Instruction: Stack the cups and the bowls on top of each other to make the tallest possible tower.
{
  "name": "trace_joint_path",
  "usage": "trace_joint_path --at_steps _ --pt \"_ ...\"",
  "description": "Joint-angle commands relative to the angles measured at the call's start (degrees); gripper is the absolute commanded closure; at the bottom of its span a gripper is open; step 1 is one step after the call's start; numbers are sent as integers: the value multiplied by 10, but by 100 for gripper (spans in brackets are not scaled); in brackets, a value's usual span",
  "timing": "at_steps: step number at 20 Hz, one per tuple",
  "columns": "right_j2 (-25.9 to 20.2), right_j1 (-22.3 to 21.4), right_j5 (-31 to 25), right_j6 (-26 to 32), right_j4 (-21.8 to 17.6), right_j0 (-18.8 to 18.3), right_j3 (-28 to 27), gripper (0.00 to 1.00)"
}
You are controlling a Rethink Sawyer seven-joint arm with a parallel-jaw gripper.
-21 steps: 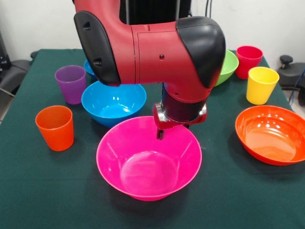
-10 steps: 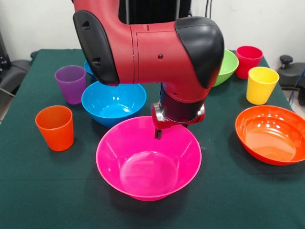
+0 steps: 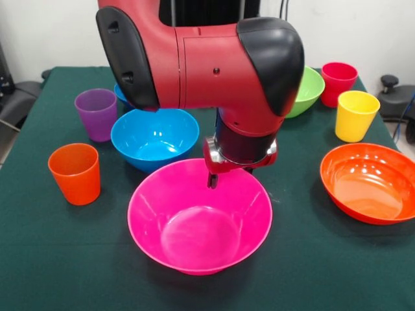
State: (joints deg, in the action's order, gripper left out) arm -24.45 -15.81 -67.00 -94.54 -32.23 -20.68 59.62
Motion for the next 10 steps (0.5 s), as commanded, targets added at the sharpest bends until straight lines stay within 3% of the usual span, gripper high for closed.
trace_joint_path --at_steps 1,10 --pt "16 -25 44 42 -32 4 12 0" --pt "19 -22 49 36 -33 4 15 0"
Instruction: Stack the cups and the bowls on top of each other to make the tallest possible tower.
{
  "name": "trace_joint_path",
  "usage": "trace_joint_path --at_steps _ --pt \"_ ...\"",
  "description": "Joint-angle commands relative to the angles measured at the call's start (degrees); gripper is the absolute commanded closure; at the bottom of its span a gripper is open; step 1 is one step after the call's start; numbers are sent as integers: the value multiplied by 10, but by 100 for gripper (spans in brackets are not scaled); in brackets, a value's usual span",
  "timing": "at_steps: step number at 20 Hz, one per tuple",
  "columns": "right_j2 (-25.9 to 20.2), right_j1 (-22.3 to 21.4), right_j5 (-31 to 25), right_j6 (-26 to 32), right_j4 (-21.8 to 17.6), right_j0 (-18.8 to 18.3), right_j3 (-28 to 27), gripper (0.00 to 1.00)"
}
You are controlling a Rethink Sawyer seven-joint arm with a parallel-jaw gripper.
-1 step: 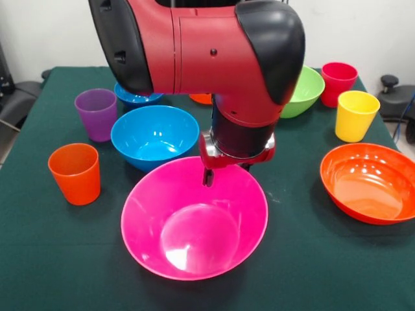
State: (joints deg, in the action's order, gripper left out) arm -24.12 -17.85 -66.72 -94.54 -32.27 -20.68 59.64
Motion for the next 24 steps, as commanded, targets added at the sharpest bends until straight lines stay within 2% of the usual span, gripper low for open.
trace_joint_path --at_steps 1,24 --pt "16 -2 45 36 -32 4 15 0" --pt "32 -9 62 19 -17 7 35 0"
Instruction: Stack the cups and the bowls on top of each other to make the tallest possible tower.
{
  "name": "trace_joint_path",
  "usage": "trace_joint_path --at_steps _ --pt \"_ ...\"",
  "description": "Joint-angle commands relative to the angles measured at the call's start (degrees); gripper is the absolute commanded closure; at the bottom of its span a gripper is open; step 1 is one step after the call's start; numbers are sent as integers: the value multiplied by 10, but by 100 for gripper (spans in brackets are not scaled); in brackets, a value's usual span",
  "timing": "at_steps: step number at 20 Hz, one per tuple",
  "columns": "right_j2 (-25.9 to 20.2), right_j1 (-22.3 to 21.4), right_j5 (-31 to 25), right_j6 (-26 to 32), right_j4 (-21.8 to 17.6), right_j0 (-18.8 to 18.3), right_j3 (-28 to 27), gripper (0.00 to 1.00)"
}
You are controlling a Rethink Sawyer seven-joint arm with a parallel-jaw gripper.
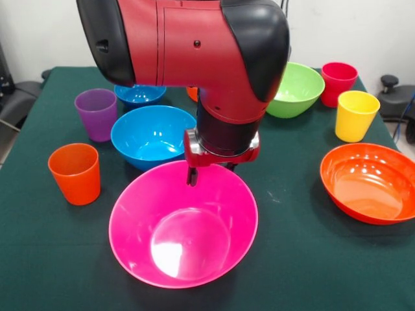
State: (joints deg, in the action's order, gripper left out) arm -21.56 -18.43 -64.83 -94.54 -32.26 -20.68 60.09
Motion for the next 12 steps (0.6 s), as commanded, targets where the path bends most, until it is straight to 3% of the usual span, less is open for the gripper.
trace_joint_path --at_steps 1,12 --pt "6 -3 43 19 -17 7 30 0" --pt "7 -2 55 17 -17 5 33 0"
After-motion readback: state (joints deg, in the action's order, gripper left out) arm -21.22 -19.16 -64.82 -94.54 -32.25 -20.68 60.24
